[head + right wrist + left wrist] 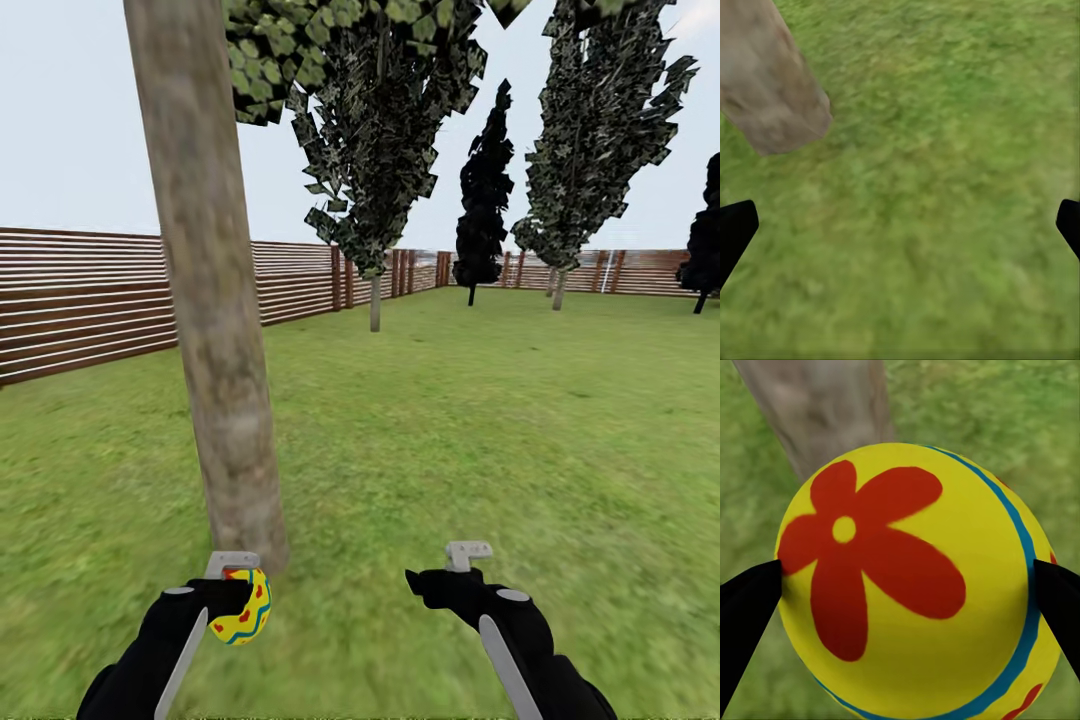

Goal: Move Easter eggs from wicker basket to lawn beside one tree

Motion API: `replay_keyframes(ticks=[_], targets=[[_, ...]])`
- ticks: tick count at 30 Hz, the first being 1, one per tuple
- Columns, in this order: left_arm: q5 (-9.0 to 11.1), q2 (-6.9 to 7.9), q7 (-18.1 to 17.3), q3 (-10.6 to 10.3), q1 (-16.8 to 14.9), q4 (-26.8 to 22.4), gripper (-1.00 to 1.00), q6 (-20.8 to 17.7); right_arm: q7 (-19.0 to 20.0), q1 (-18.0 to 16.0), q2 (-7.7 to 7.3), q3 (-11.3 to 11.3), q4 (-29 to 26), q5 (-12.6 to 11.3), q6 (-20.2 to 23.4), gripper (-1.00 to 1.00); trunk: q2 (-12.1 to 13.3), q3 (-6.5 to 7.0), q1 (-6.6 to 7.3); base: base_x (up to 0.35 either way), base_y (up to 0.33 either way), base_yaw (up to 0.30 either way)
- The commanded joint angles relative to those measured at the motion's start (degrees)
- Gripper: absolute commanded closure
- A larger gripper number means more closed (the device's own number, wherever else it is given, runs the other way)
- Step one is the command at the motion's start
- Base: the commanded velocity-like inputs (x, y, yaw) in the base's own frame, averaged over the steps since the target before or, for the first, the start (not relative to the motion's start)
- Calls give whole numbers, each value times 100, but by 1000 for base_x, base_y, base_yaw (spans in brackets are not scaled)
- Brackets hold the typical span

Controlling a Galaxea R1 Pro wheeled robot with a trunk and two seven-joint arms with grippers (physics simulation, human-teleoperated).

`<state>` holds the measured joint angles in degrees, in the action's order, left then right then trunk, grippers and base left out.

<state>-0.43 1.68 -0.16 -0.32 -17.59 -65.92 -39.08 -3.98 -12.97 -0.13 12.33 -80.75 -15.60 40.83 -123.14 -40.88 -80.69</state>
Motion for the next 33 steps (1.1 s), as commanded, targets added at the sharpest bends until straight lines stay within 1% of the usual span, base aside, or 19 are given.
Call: replay_keyframes(ticks=[1, 4, 7, 25, 27, 29, 30, 32, 33], targets=[[-6, 4, -2, -3, -2, -4, 100, -15, -42, -4, -3, 8, -8, -49, 33, -100, -45, -34, -22, 0, 0, 0], [0, 3, -2, -3, -4, 57, 100, 0, -42, -4, 2, 13, -18, -43, 201, -100, -165, -116, -88, 0, 0, 0], [12, 3, -2, -3, -7, 112, 100, 4, -42, -4, 4, 14, -26, -41, 270, -100, -285, -198, -153, 0, 0, 0], [20, 4, -2, -3, -7, 132, 100, 42, -40, -4, -8, 23, -34, -40, 294, -100, -1007, -688, -549, 0, 0, 0], [13, 4, -2, -3, -8, 132, 100, 87, -36, -4, -9, 28, -89, -40, 297, -100, -1088, -743, -593, 0, 0, 0], [10, 6, -2, -3, -7, 132, 100, 107, -34, -2, 5, 47, -331, -43, 310, -100, -1168, -797, -637, 0, 0, 0], [8, 7, -2, -3, -7, 133, 100, 111, -34, 0, 11, 53, -502, -47, 399, -100, -1208, -825, -659, 0, 0, 0], [4, 4, -2, -3, -8, 137, 100, 120, -30, 1, 24, 46, -744, -49, 807, -100, -1288, -879, -703, 0, 0, 0], [5, 2, -2, -3, -6, 138, 100, 123, -28, -3, 33, 33, -841, -52, 1151, -100, -1328, -906, -724, 0, 0, 0]])
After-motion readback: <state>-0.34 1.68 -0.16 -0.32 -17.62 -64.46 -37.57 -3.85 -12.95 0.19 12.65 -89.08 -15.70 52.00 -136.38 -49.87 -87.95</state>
